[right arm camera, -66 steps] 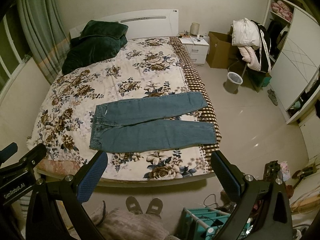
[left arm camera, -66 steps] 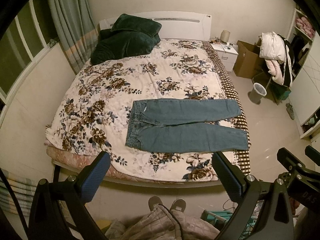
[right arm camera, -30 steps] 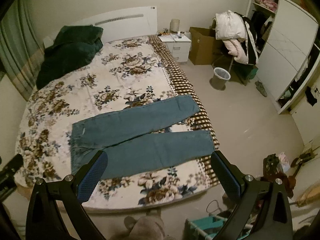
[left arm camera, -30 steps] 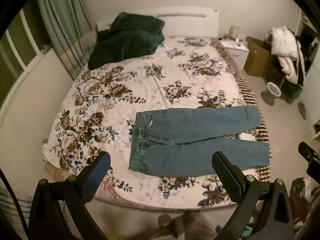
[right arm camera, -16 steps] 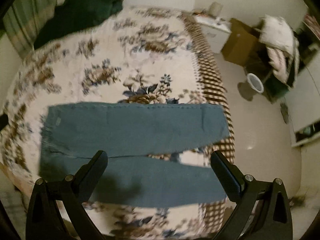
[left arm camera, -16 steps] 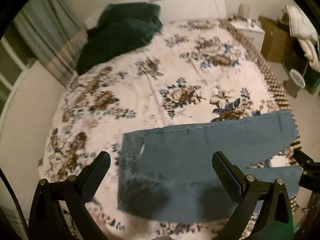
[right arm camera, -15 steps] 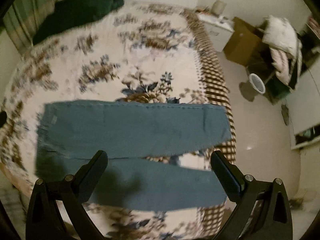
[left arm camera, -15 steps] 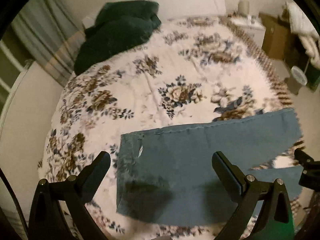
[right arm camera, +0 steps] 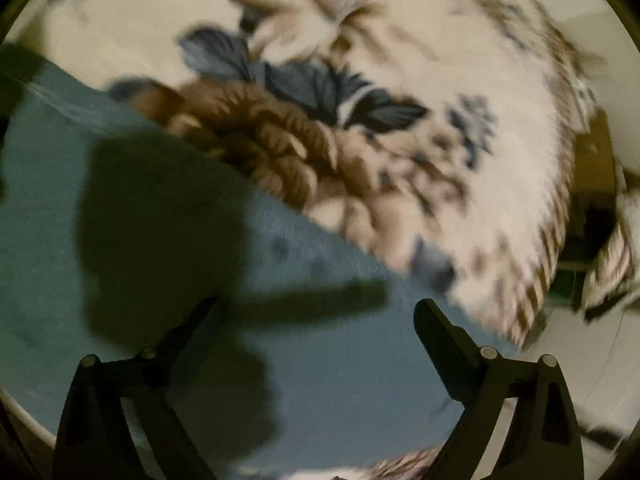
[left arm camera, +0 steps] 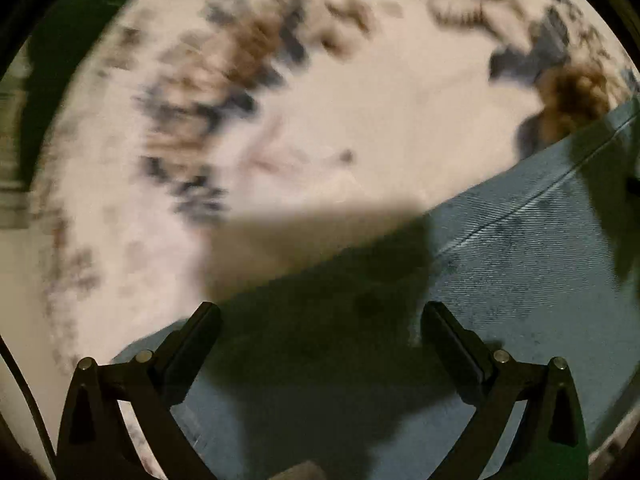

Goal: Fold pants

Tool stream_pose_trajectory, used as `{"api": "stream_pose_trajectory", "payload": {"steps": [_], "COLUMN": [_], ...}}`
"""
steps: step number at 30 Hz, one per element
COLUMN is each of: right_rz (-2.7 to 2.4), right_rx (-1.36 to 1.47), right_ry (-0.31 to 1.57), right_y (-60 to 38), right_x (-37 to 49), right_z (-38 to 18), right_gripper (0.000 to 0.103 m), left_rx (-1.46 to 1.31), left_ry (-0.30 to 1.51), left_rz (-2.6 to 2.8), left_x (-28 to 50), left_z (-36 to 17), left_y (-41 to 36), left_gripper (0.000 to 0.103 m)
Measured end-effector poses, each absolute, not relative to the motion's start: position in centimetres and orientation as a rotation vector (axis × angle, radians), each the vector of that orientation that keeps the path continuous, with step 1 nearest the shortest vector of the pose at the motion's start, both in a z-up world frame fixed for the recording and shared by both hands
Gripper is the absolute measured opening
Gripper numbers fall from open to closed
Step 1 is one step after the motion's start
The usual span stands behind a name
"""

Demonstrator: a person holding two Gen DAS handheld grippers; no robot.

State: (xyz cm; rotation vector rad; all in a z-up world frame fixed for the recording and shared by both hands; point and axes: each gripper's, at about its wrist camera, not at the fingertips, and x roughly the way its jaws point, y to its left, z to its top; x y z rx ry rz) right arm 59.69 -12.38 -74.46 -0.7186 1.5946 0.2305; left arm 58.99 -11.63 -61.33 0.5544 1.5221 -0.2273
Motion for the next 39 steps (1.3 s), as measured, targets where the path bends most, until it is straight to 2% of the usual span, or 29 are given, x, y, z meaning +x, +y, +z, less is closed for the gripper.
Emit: {"api": "stream_pose_trajectory", "payload": {"steps": [4,5,6,7,8,9,10,11,12,16,21,25,28,30,35,38,39], "right_rz": [0.386,0.411,0.448,0.47,0.476,0.471,0.45,0.436,0.42,0.348,0.291,0.266,0.26,0.251,0.205,0.18,0.174], "right_rx": [-0.793,-0.788,-0.762,-0.731,-0.706,-0.681,-0.659,-0.653,-0.642,-0.512,-0.429,-0.341,-0.283,-0.276,-0.214,-0.186,-0.178], "right_ry": [1.627,1.63,1.639,1.647,1.634,1.611,1.597,1.572,1.544,1.466,1.35,1.288,1.288,1.324,1.513,1.612,1.625], "right_y": [-11.9,-12.0,-12.0,-12.2,-12.3,-12.3,-12.5,-12.7,-13.0,-15.5,-17.7,-16.9,-16.3,-15.1,-14.9,-14.5,-14.6], "right_x": [60.7,60.7,60.5,60.3,60.0,59.7,59.4,58.8,58.2,55.7,51.6,46.5,38.9,33.3,25.0,22.8,22.8], "right_z": [-77.4,-77.6,-77.6,-77.4,-77.1,-76.7,-76.3,-75.9,-75.5,-72.4,-66.7,-60.0,-57.8,-57.9,-64.5,-68.8,-69.7], "right_gripper": [0.097,0.095,0.081,0.063,0.051,0.02,0.014,0.012,0.01,0.009,0.008,0.008,0.008,0.008,0.008,0.009,0.009], "left_rx": [0.509,0.497,0.482,0.464,0.455,0.454,0.46,0.46,0.447,0.401,0.309,0.231,0.1,0.006,-0.181,-0.243,-0.245], "left_ry": [1.541,1.535,1.535,1.535,1.525,1.515,1.506,1.497,1.485,1.406,1.285,1.209,1.233,1.313,1.561,1.614,1.618], "left_rz": [-0.346,-0.37,-0.405,-0.433,-0.453,-0.474,-0.474,-0.466,-0.463,-0.437,-0.395,-0.367,-0.319,-0.271,-0.147,-0.093,-0.083], "left_x": [59.8,59.9,59.9,59.8,59.6,59.3,59.1,59.0,58.9,57.7,53.3,46.7,41.3,36.2,27.8,26.5,26.4], "left_z": [-62.2,-62.1,-61.9,-61.6,-61.1,-60.3,-59.7,-59.1,-58.0,-53.6,-46.0,-43.2,-44.2,-46.3,-55.9,-60.0,-60.3], "left_y": [-11.0,-10.9,-10.9,-10.9,-11.0,-11.1,-11.2,-11.1,-10.7,-9.2,-7.3,-6.4,-5.0,-4.4,-3.0,-2.7,-2.8], "left_gripper": [0.103,0.097,0.086,0.079,0.061,0.045,0.038,0.025,0.017,0.004,0.003,0.003,0.003,0.002,0.002,0.002,0.005]}}
